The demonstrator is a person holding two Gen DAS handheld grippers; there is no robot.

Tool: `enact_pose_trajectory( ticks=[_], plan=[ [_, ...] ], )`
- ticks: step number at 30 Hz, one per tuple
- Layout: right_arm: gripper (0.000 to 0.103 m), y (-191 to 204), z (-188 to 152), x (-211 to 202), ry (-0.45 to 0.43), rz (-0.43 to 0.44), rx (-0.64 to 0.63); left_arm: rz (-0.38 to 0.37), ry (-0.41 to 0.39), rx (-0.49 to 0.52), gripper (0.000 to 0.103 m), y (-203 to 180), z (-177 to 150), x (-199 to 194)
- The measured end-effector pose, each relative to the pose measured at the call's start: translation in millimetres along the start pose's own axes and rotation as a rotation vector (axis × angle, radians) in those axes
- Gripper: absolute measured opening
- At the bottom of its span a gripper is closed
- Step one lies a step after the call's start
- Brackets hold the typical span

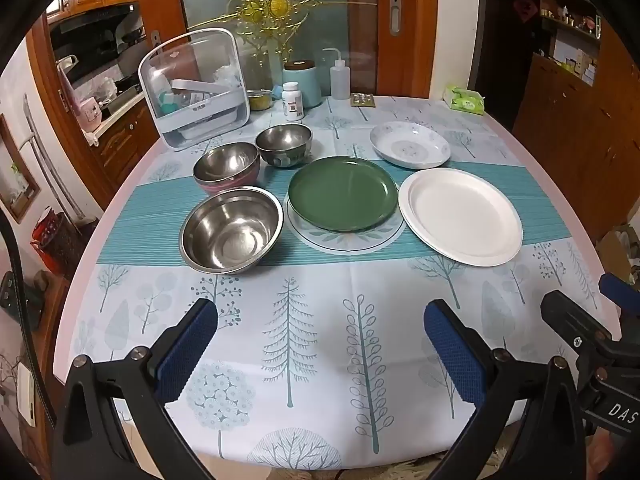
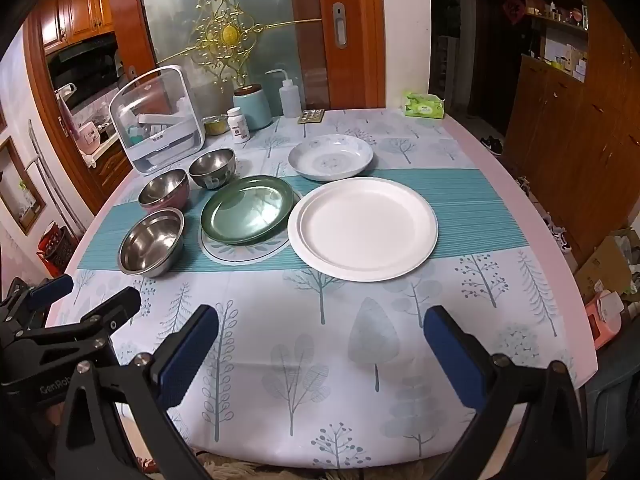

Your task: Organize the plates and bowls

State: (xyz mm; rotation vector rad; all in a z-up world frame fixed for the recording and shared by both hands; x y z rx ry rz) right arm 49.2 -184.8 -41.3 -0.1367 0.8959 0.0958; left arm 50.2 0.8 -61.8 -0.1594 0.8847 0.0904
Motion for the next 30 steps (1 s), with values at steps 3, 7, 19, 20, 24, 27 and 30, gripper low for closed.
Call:
enact_pose_trajectory(
  ticks=[3, 7, 19, 20, 24, 27, 30],
  plan=[
    [0.103, -1, 0, 2, 0.002, 0.000, 0.003, 0.000, 0.003, -0.006, 0.102, 1, 0, 0],
    [0.103, 0, 0, 3, 0.000, 0.001, 0.005, 0.001, 0.000, -0.014, 0.102, 4, 1, -4],
    [0.103, 0, -1, 4, 0.014, 0.008, 0.009, -0.018, 0.021, -0.017, 0.102, -2, 0, 6],
    [0.103, 0, -1, 4, 0.015, 0.009, 0.008, -0.019, 0.020, -0.017, 0.102, -1, 0, 5],
    [0.103, -1, -2, 5, 0.014, 0.009, 0.011, -0.022, 0.022, -0.012, 0.102, -3, -1, 6],
    [0.103, -2, -1, 4, 0.014, 0.012, 0.009, -0.023, 0.024, -0.009, 0.102, -4, -1, 6],
    [0.103, -3, -1, 3, 0.014, 0.013, 0.011, -0.024, 0.026, -0.009, 0.102, -5, -1, 6]
  ],
)
Point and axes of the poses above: each gripper's, at about its wrist camera, not at the fingertips, and x roughly the way its jaws point, y to its left, z to its top, the point moved 8 cm from there along x, roughly the way its jaws point, and after that the axes turned 13 degrees about -x, right-handed, at the moved point
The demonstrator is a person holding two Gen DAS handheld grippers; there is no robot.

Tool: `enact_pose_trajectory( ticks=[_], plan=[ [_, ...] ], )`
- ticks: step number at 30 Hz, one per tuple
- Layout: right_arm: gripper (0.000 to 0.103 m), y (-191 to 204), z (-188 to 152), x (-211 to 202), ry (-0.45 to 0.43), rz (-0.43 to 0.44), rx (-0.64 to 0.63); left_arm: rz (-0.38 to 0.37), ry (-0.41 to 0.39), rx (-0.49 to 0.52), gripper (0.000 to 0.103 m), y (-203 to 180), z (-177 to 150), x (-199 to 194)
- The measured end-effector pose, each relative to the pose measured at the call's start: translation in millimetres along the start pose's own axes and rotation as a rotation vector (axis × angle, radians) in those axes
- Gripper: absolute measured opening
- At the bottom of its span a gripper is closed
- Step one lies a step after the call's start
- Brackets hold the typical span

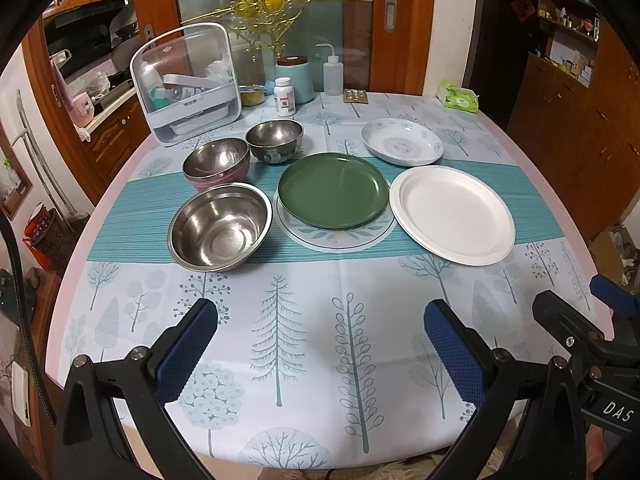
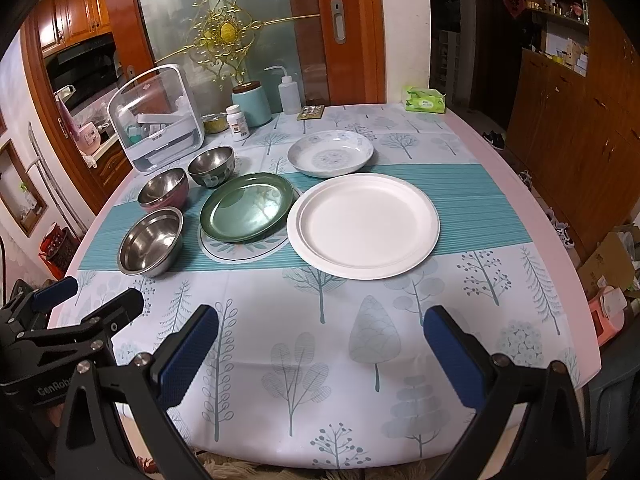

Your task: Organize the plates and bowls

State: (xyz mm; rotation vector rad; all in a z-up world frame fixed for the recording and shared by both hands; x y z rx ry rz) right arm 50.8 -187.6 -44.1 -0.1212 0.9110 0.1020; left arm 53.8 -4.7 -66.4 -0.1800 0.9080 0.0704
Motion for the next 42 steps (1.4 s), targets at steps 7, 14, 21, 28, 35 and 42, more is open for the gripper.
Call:
enact_pose_trajectory(
  ticks=[7, 14, 21, 28, 35, 42],
  plan=[
    [0.103, 3, 0, 1, -0.001, 0.001, 0.000, -0.009, 0.006, 0.003, 0.102, -2, -3, 0],
    [0.103, 3, 0, 2, 0.007, 0.002, 0.014, -0.015, -0.002, 0.002, 0.102, -2, -3, -1],
    [0.103, -5, 0, 1, 0.009, 0.003, 0.019, -0.023, -0.003, 0.009, 0.102, -4, 0, -5],
    [0.103, -16, 1, 6, 0.006, 0.001, 0.031, -0.031, -0.017, 0.018, 0.102, -7, 7, -6],
    [0.103, -20, 6, 7, 0.009, -0.013, 0.017, -0.047, -0.014, 0.028, 0.102, -13, 12, -5],
    [0.103, -14, 15, 1, -0.002, -0.008, -0.028, -0.070, -0.034, 0.043, 0.102, -20, 18, -13]
  ],
)
Point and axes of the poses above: each gripper's, at about its wrist camera, not at the fingertips, and x roughly the way its jaws point, y to its left, z to its top, the point moved 8 cm from there along x, roughly the way its jaws point, and after that the axes turned 13 degrees about -x, right-handed, at the moved point
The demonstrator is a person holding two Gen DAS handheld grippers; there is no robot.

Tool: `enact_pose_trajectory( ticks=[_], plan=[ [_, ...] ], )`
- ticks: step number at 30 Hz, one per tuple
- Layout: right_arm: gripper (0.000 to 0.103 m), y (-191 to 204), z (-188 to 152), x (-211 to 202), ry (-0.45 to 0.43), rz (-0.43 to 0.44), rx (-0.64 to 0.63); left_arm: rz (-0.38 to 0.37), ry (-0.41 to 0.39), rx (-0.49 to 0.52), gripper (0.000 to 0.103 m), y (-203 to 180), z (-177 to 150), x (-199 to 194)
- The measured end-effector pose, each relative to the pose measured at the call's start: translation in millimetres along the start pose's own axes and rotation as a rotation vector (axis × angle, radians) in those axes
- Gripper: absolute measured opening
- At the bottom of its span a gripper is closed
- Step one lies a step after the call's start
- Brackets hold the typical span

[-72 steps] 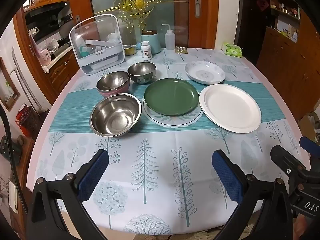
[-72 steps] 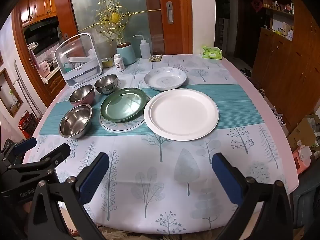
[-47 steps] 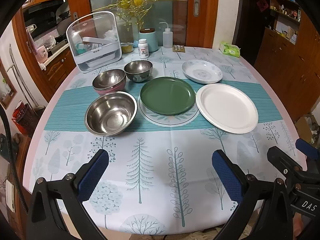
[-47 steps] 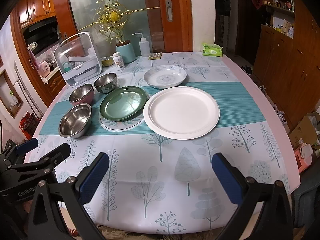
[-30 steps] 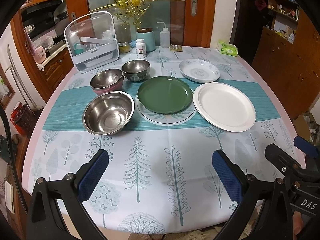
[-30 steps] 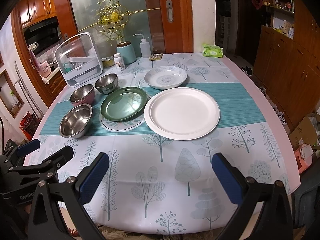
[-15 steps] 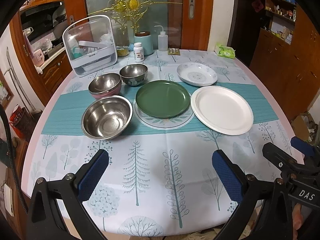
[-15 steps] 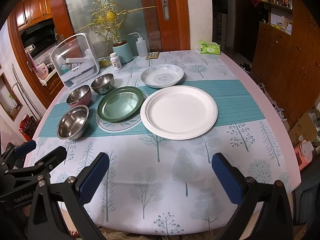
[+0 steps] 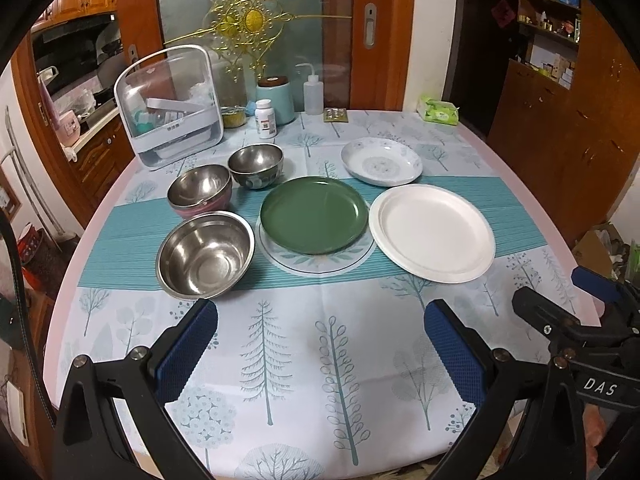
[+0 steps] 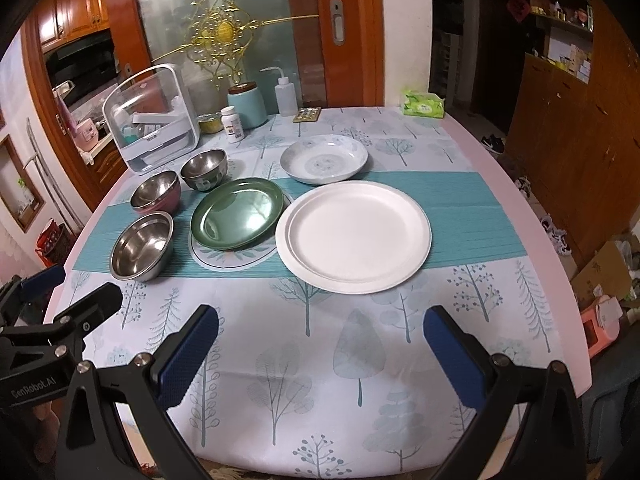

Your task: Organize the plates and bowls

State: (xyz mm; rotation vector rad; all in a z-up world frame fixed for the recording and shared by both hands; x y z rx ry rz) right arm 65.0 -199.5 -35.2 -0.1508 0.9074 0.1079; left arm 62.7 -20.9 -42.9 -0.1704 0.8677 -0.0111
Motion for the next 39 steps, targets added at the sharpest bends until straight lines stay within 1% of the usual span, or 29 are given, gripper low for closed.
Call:
enact_pose_trajectory(
  ticks=[3, 9, 16, 19, 24, 28, 32, 37, 39],
  plan=[
    [0.103, -1, 4, -4, -0.014, -0.003, -0.006, -0.016, 0.002, -0.003, 0.102, -2, 1, -2],
    [0.103, -2, 7, -7, -0.027, -0.003, -0.015, -0.012, 0.002, -0.004, 0.102, -3, 2, -3],
    [0.103, -4, 12, -13, -0.047, -0.010, -0.022, -0.050, -0.003, -0.012, 0.102, -6, 4, -1],
    [0.103, -5, 13, -15, -0.052, -0.017, -0.025, -0.040, -0.006, 0.000, 0.102, -9, 5, 0],
    [0.103, -10, 18, -17, -0.060, -0.028, -0.033, -0.031, -0.046, 0.030, 0.102, -16, 11, -5],
    [0.103, -14, 23, -22, -0.082, -0.042, -0.044, -0.051, -0.028, 0.032, 0.102, -22, 14, -2],
    [0.103, -23, 30, -27, -0.107, -0.066, -0.054, -0.064, -0.038, 0.040, 0.102, -32, 18, 0],
    [0.103, -42, 38, -29, -0.126, -0.101, -0.051, -0.092, -0.025, 0.065, 0.102, -47, 22, 9],
    [0.103, -52, 40, -26, -0.129, -0.117, -0.046, -0.132, -0.018, 0.068, 0.102, -56, 24, 15]
  ],
)
Point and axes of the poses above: each gripper's, at about its wrist camera, not at the fingertips, and x roughly the way its jaws point, y to its left, z to its top, the point moved 8 cm from there along x, roughly the way its jaws point, and after that the axes turned 13 degrees about -x, right-handed, at the moved point
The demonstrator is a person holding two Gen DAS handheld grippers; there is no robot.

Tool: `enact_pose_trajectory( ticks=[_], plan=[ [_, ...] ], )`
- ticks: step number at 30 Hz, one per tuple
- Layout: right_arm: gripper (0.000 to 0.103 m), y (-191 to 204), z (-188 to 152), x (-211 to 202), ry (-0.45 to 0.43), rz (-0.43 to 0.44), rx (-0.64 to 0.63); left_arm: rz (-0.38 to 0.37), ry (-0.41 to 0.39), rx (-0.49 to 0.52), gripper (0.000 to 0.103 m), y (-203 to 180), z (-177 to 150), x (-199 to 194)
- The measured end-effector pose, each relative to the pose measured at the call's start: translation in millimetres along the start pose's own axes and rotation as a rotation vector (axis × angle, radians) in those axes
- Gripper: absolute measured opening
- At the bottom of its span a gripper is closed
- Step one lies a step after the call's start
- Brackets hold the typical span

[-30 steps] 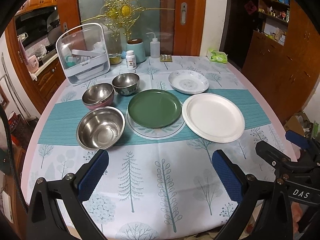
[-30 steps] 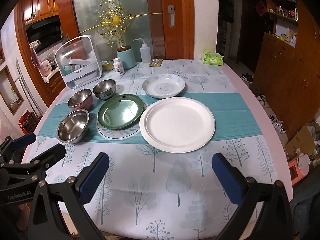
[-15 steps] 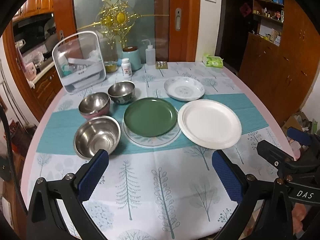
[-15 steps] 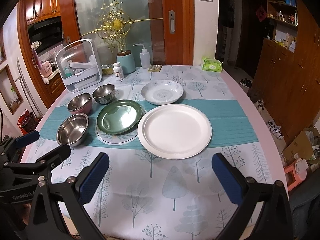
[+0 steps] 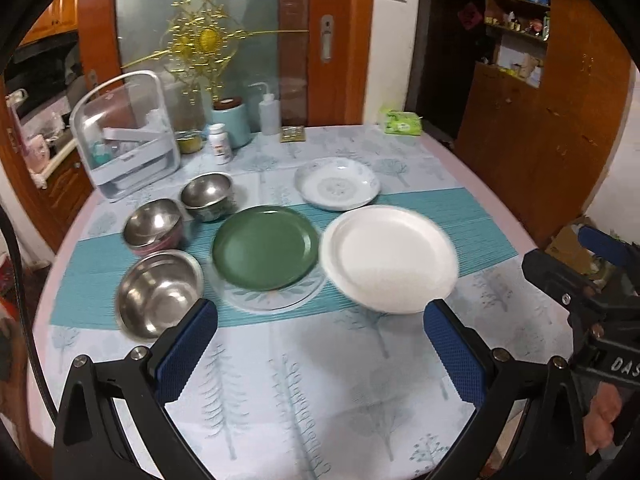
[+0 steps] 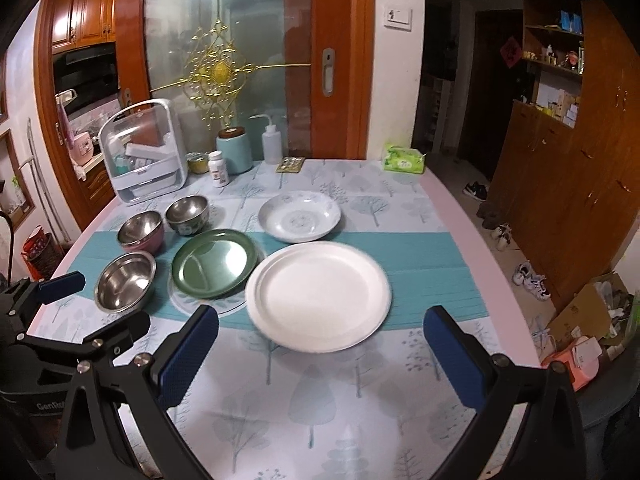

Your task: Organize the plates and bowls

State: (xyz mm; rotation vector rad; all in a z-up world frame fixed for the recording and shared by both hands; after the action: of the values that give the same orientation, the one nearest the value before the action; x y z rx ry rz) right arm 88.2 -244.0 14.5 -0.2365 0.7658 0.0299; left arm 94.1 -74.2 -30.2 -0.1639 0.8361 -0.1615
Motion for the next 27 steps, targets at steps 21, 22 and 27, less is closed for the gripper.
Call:
enact_pose_trajectory(
  ticks=[21, 22, 27],
  plan=[
    [0.092, -86, -31, 162, 0.269, 0.166, 0.135, 0.030, 0.354, -0.149, 0.094, -10, -1, 171],
    [0.090, -86, -36, 173, 0.295, 0.177, 0.144, 0.035, 0.373, -0.168, 0.092, -8, -5, 179],
    [0.075, -91, -56, 217, 0.401, 0.241, 0.206, 0.041, 0.448, -0.248, 0.078, -2, -21, 205]
  ],
)
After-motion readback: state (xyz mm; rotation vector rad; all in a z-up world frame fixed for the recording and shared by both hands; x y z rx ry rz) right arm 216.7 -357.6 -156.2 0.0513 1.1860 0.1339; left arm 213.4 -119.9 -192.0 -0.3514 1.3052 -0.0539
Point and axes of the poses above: each gripper's, at about its wrist camera, not at the fingertips, and x roughly the way its jaws point, y to its left, z to its top, the point moved 8 cm from there along x, roughly the way its jaws point, and after that the axes turned 13 degrees about -x, right-handed, at the moved point
